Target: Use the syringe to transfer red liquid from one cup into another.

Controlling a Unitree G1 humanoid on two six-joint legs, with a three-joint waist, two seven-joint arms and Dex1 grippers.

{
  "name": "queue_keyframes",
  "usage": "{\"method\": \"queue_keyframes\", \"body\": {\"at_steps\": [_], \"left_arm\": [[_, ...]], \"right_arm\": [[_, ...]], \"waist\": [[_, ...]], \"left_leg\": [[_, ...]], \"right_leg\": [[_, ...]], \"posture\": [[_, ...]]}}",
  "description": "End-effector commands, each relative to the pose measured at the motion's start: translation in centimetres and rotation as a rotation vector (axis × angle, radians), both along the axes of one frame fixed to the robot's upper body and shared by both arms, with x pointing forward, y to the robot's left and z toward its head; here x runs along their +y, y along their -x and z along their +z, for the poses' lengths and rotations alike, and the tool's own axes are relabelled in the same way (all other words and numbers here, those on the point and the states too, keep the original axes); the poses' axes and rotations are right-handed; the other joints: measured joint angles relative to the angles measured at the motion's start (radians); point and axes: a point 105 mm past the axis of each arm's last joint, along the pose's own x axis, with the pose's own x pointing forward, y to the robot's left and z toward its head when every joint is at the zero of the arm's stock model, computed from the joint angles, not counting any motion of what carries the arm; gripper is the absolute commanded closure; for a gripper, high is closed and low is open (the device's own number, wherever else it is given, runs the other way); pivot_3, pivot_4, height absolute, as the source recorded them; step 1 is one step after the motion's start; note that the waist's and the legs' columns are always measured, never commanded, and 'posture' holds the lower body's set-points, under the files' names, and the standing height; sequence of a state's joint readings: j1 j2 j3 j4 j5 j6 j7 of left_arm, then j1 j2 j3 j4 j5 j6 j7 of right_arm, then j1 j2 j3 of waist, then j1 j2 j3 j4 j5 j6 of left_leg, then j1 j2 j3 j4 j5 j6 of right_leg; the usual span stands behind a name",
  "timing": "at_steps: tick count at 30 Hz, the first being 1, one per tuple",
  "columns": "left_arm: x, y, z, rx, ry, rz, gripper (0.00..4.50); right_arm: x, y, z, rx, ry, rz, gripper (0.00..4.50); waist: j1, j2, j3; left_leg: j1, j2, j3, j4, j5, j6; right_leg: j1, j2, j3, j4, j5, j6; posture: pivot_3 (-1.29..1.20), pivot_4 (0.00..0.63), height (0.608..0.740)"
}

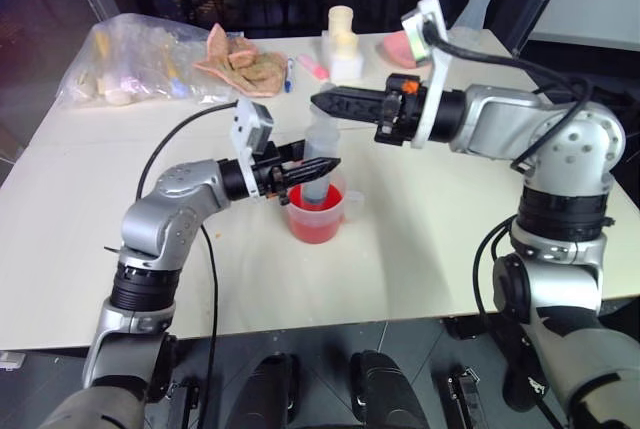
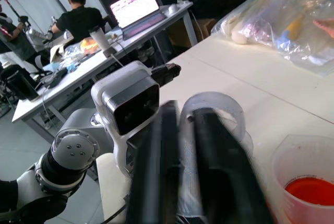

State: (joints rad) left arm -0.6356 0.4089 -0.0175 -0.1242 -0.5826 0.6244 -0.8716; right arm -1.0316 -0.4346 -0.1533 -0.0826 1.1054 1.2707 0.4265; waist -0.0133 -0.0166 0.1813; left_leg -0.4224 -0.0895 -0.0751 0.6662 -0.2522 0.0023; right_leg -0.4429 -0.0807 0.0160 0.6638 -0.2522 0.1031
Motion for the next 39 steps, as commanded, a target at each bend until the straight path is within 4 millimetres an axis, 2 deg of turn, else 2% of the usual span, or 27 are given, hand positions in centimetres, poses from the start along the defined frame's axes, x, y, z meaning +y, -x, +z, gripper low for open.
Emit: {"method": "queue_keyframes", "body": {"at_steps": [1,2,4,9,14,17,19,24,26,31,39], "left_arm": [[-0.4,0.2,1.4,-0.038,0.014,-0.017,2.98],[-0.3,0.1,1.7,-0.044,0.021,-0.011,2.98],[-0.1,0.0,2.5,-0.058,0.038,0.003,2.98],[0.8,-0.5,4.7,-0.061,0.123,0.049,2.98],[1.8,-1.1,5.6,-0.056,0.166,0.094,2.98],[2.0,-1.3,6.4,-0.081,0.185,0.113,2.98],[2.1,-1.6,7.3,-0.102,0.211,0.127,2.98],[2.3,-1.9,11.3,-0.176,0.309,0.135,2.98],[2.4,-2.3,12.1,-0.218,0.314,0.166,2.98],[2.9,-3.7,12.0,-0.328,0.31,0.261,2.98],[2.3,-5.6,8.2,-0.357,0.314,0.334,2.98]], "right_arm": [[-0.4,0.7,2.9,-0.133,-0.042,-0.026,2.07],[-0.5,0.6,2.8,-0.129,-0.037,-0.032,1.44],[-0.6,0.7,2.8,-0.125,-0.031,-0.031,0.66],[-2.6,1.7,2.4,-0.146,0.011,-0.009,0.66],[-5.0,3.2,2.7,-0.163,0.004,0.009,0.66],[-6.3,3.0,3.1,-0.182,-0.011,-0.042,0.66],[-6.7,2.4,3.2,-0.188,-0.018,-0.085,0.66],[-6.5,1.9,2.6,-0.191,-0.03,-0.121,0.66],[-6.4,1.6,2.4,-0.189,-0.031,-0.137,0.66],[-6.0,1.3,2.7,-0.218,-0.041,-0.152,0.66],[-4.6,0.5,2.6,-0.248,-0.044,-0.16,0.66]], "waist": [[-0.001,0.0,0.0],[-0.001,0.0,0.0],[-0.001,0.0,0.0],[0.004,0.0,0.0],[0.002,0.0,0.0],[0.0,0.0,0.0],[0.0,0.0,0.0],[0.003,0.0,0.0],[0.003,0.0,0.0],[0.003,0.0,0.0],[0.004,0.0,0.0]], "left_leg": [[0.0,0.0,0.0,0.0,0.0,0.0],[0.0,0.0,0.0,0.0,0.0,0.0],[0.0,0.0,0.0,0.0,0.0,0.0],[0.0,0.0,0.0,0.0,0.0,0.0],[0.0,0.0,0.0,0.0,-0.001,0.001],[0.0,0.0,0.0,0.0,-0.001,0.001],[0.0,0.0,0.0,0.0,-0.001,0.001],[-0.001,0.0,0.0,0.0,-0.001,0.001],[-0.001,0.0,0.0,0.0,-0.001,0.001],[-0.001,0.0,0.0,-0.001,-0.001,0.001],[-0.001,0.0,0.0,-0.001,-0.001,0.001]], "right_leg": [[0.0,0.0,0.0,0.0,0.0,0.0],[0.0,0.0,0.0,0.0,0.0,0.0],[0.0,0.0,0.0,0.0,0.0,0.0],[0.0,0.0,0.0,-0.001,0.0,0.0],[0.001,0.0,-0.001,-0.002,0.0,0.0],[0.001,0.0,0.0,-0.002,0.0,0.0],[0.001,0.0,0.0,-0.002,0.0,0.0],[0.001,0.0,0.0,-0.002,0.0,0.0],[0.001,0.0,0.0,-0.003,0.0,0.0],[0.001,0.0,0.0,-0.003,0.0,0.0],[0.001,0.0,0.0,-0.003,0.0,0.0]], "posture": [[0.0,0.15,0.74],[0.0,0.15,0.74],[0.0,0.15,0.74],[0.0,0.15,0.74],[0.0,0.15,0.74],[0.0,0.15,0.74],[0.0,0.15,0.74],[0.0,0.15,0.74],[0.0,0.15,0.74],[0.0,0.15,0.74],[0.0,0.15,0.74]]}}
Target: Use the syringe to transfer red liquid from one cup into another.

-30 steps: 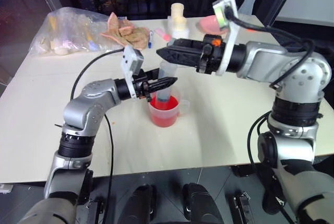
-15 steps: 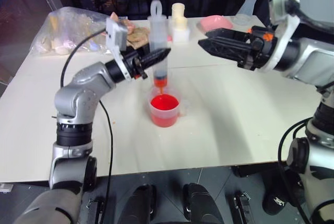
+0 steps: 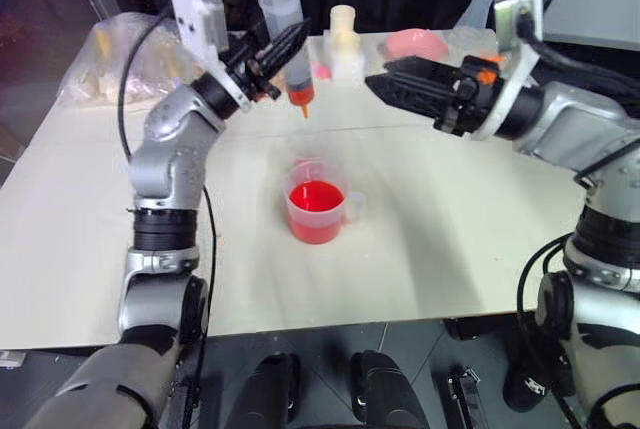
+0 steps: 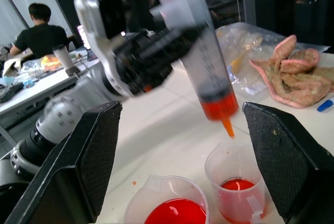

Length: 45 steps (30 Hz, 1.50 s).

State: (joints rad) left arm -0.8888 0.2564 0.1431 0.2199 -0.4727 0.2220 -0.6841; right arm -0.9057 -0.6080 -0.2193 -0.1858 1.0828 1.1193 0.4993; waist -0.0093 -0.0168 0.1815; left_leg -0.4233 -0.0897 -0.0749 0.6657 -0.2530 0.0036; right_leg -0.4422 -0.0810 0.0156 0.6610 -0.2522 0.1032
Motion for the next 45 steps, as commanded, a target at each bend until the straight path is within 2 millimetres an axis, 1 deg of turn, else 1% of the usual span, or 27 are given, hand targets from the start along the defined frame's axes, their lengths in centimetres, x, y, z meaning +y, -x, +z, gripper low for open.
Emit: {"method": "queue_keyframes", "body": {"at_steps": [1,5,9,12,16,21,28,34,43,44,45], "left_arm": [[-0.4,0.4,-0.1,-0.072,-0.012,0.011,2.98],[-0.7,0.3,-1.3,-0.078,-0.018,0.017,2.98],[-1.0,0.5,-2.2,-0.095,-0.026,0.02,2.98],[-1.1,0.5,-2.5,-0.095,-0.034,0.028,2.98],[-1.1,0.5,-3.1,-0.094,-0.06,0.033,2.98],[-1.2,0.5,-3.5,-0.085,-0.072,0.035,2.98],[-1.2,0.6,-4.3,-0.065,-0.082,0.039,2.98],[-1.2,0.7,-4.3,-0.062,-0.085,0.038,2.98],[-1.3,0.8,-4.2,-0.061,-0.085,0.035,2.98],[-1.3,0.9,-4.3,-0.059,-0.086,0.032,2.98],[-1.4,0.9,-4.3,-0.057,-0.088,0.029,2.98]], "right_arm": [[0.8,0.0,1.8,-0.094,-0.021,-0.011,0.66],[1.8,-0.7,2.3,-0.118,-0.035,-0.028,0.66],[2.7,-1.8,3.2,-0.127,-0.06,-0.068,0.66],[3.2,-2.3,3.4,-0.117,-0.068,-0.069,0.66],[4.6,-2.8,3.2,-0.096,-0.054,-0.045,0.66],[5.7,-2.7,3.3,-0.11,-0.03,-0.006,0.66],[7.1,-2.0,3.7,-0.127,-0.025,0.057,0.66],[8.1,-1.9,3.1,-0.11,-0.004,0.083,0.66],[9.5,-2.6,2.0,-0.06,0.016,0.101,0.66],[9.7,-2.8,1.9,-0.057,0.016,0.1,1.17],[9.8,-2.9,1.9,-0.054,0.017,0.101,1.53]], "waist": [[-0.002,0.0,0.0],[-0.002,0.0,0.0],[-0.002,0.0,0.0],[-0.002,0.0,0.0],[-0.002,0.0,0.0],[-0.003,0.0,0.0],[-0.004,0.0,0.0],[-0.004,0.0,0.0],[-0.005,0.0,0.0],[-0.005,0.0,0.0],[-0.005,0.0,0.0]], "left_leg": [[0.0,0.0,0.0,0.0,0.0,0.0],[0.0,0.0,0.0,0.0,0.0,0.0],[0.0,0.0,0.0,0.0,0.0,0.0],[0.0,0.0,0.0,0.0,0.0,0.0],[0.0,0.0,0.0,0.0,0.0,0.0],[0.0,0.0,0.0,0.0,0.0,0.0],[0.0,0.0,0.0,0.0,0.0,0.0],[0.0,0.0,0.0,0.0,0.0,0.0],[0.0,0.0,0.0,0.0,0.0,0.0],[0.0,0.0,0.0,0.0,0.0,0.0],[0.0,0.0,0.0,0.0,0.0,0.0]], "right_leg": [[0.0,0.0,0.0,0.0,0.0,0.0],[-0.001,0.0,0.0,0.0,0.0,0.0],[-0.001,0.0,0.0,0.0,0.0,0.0],[-0.001,0.0,0.0,0.0,0.0,0.0],[-0.001,0.0,0.0,0.0,0.0,0.0],[-0.001,0.0,0.0,0.001,0.0,0.0],[-0.001,0.0,0.0,0.001,0.0,0.0],[-0.001,0.0,0.0,0.001,0.0,0.0],[-0.002,0.0,0.0,0.002,0.0,0.0],[-0.002,0.0,0.0,0.002,0.0,0.0],[-0.001,0.0,0.0,0.002,0.0,0.0]], "posture": [[0.0,0.15,0.74],[0.0,0.15,0.74],[0.0,0.15,0.74],[0.0,0.15,0.74],[0.0,0.15,0.74],[0.0,0.15,0.74],[0.0,0.15,0.74],[0.0,0.15,0.74],[0.0,0.15,0.74],[0.0,0.15,0.74],[0.0,0.15,0.74]]}}
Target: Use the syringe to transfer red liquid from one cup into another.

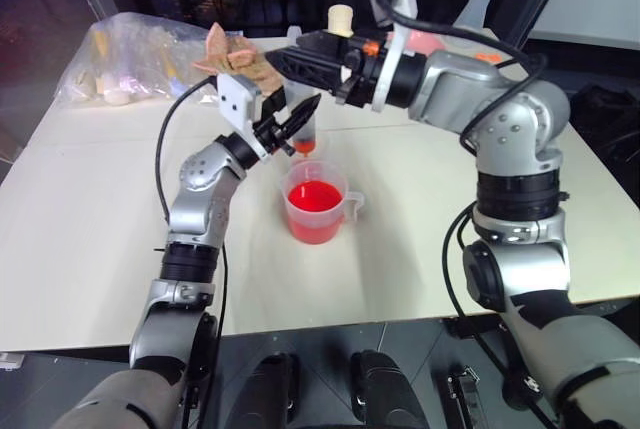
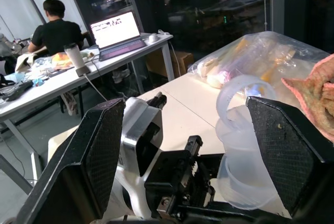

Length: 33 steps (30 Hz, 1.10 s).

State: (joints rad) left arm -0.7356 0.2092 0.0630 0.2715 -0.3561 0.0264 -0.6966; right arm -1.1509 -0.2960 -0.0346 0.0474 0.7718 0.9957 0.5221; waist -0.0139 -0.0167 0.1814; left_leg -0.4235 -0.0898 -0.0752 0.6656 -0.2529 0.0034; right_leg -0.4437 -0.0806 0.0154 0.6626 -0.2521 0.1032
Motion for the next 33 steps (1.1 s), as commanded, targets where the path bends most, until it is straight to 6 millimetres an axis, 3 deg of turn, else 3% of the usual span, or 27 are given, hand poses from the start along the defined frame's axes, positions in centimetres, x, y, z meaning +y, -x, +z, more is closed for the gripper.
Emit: {"method": "queue_keyframes", "body": {"at_steps": [1,6,33], "left_arm": [[-0.5,1.0,1.8,-0.075,-0.001,-0.027,2.98],[-0.5,1.0,1.7,-0.071,-0.005,-0.033,2.98],[0.8,1.1,5.5,-0.105,0.03,-0.023,2.98]], "right_arm": [[1.1,0.1,0.5,-0.017,0.012,0.029,1.95],[1.6,-0.3,0.3,-0.021,0.039,0.031,4.46],[1.3,-1.5,-3.0,0.057,0.133,0.015,4.46]], "waist": [[0.0,0.0,0.0],[0.0,0.0,0.0],[-0.001,0.0,0.0]], "left_leg": [[0.0,0.0,0.0,0.0,0.0,0.0],[0.0,0.0,0.0,0.0,0.0,0.0],[0.0,0.0,0.0,0.0,0.001,-0.001]], "right_leg": [[0.0,0.0,0.0,0.0,0.0,0.0],[0.0,0.0,0.0,0.0,0.0,0.0],[0.0,0.0,0.0,0.0,0.0,0.0]], "posture": [[0.0,0.15,0.74],[0.0,0.15,0.74],[0.0,0.15,0.74]]}}
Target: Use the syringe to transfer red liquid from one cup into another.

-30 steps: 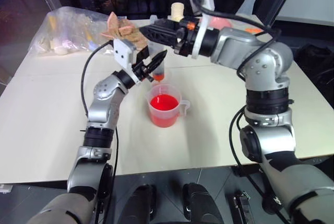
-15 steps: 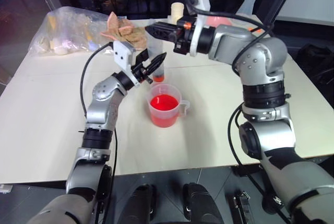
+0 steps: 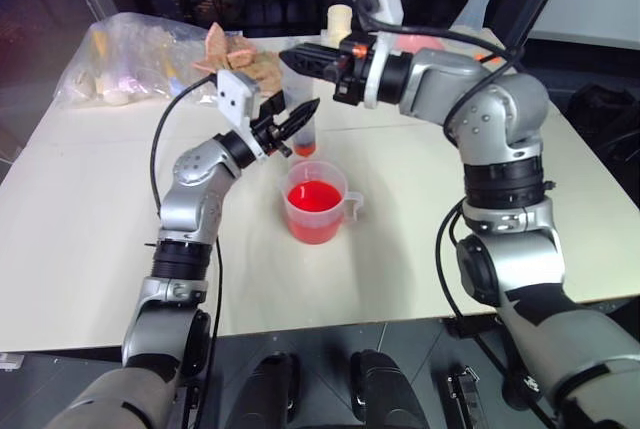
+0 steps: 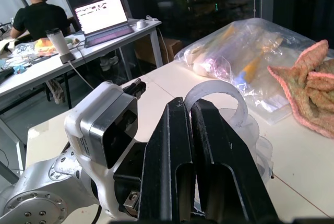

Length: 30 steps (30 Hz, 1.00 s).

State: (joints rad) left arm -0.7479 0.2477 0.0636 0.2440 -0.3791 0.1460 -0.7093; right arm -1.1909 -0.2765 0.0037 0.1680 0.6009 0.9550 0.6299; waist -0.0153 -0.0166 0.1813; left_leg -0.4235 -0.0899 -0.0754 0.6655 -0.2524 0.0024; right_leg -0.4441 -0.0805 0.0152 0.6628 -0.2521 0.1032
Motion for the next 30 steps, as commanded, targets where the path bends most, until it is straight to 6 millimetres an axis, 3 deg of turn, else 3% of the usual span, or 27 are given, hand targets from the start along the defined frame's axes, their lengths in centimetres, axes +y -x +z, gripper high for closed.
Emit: {"method": "queue_keyframes", "body": {"at_steps": [1,20,28,30], "left_arm": [[0.5,1.3,5.7,-0.178,0.065,-0.002,2.98],[1.0,1.3,8.1,-0.216,0.082,0.001,2.98],[0.9,1.3,7.8,-0.209,0.077,0.001,2.98],[0.9,1.2,7.5,-0.203,0.074,0.001,2.98]], "right_arm": [[0.9,0.2,-2.0,0.061,0.048,0.04,4.46],[0.5,-0.9,-4.4,0.13,0.048,0.01,4.46],[0.5,-0.8,-3.9,0.133,0.029,0.015,4.46],[0.4,-0.8,-3.5,0.129,0.02,0.02,3.88]], "waist": [[0.0,0.0,0.0],[-0.001,0.0,0.0],[-0.001,0.0,0.0],[-0.001,0.0,0.0]], "left_leg": [[0.0,0.0,0.0,0.0,0.0,0.0],[0.0,0.0,0.0,0.0,0.001,-0.001],[0.0,0.0,0.0,0.0,0.001,-0.002],[0.0,0.0,0.0,0.0,0.001,-0.002]], "right_leg": [[0.0,0.0,0.0,0.0,0.0,0.0],[0.0,0.0,0.0,0.0,0.0,0.0],[0.0,0.0,0.0,0.0,0.0,0.0],[0.0,0.0,0.0,0.0,0.0,0.0]], "posture": [[0.0,0.15,0.74],[0.0,0.15,0.74],[0.0,0.15,0.74],[0.0,0.15,0.74]]}}
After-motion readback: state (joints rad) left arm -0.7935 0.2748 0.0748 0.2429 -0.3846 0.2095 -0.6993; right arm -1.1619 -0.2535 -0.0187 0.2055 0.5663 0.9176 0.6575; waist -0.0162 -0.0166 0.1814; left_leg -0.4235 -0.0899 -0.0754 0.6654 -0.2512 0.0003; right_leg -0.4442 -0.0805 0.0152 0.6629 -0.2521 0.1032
